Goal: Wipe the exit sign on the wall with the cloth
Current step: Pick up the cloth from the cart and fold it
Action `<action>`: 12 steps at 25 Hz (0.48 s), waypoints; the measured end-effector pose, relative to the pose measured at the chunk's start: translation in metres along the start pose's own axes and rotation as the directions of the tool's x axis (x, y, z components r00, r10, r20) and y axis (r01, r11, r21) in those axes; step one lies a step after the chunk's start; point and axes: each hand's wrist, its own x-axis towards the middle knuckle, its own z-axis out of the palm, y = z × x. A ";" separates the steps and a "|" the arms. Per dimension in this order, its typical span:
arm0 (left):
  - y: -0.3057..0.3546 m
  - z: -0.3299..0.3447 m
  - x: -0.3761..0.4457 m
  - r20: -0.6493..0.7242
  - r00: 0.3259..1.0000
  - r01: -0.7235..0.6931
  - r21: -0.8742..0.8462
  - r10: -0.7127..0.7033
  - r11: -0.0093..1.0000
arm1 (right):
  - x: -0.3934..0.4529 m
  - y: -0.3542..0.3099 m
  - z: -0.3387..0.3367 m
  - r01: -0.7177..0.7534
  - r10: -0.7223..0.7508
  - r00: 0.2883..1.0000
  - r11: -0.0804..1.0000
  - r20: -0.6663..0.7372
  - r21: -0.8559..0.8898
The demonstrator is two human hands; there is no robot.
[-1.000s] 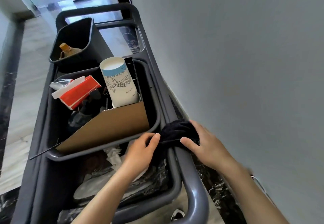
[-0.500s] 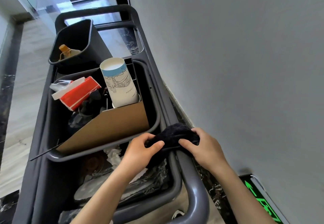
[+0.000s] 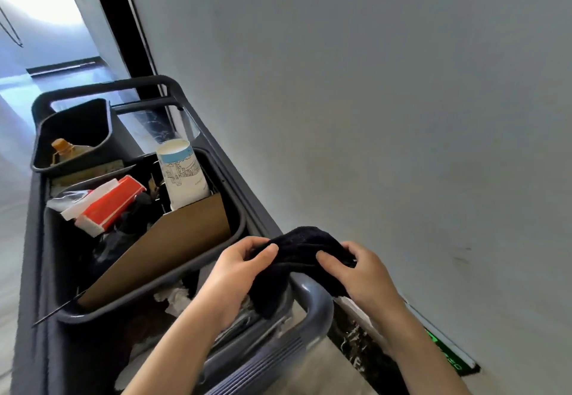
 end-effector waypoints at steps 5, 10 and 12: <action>-0.004 0.054 -0.019 0.282 0.959 0.063 -0.085 -0.036 0.994 | -0.061 0.012 -0.043 -0.014 0.046 0.985 0.981 -0.165 0.192; -0.017 0.143 -0.030 0.543 0.830 0.071 0.118 -0.124 0.991 | -0.110 0.037 -0.110 -0.006 0.125 0.905 0.959 -0.406 0.283; -0.023 0.179 -0.032 0.631 0.749 0.086 0.211 -0.202 0.974 | -0.127 0.051 -0.139 0.007 0.146 0.861 0.954 -0.487 0.299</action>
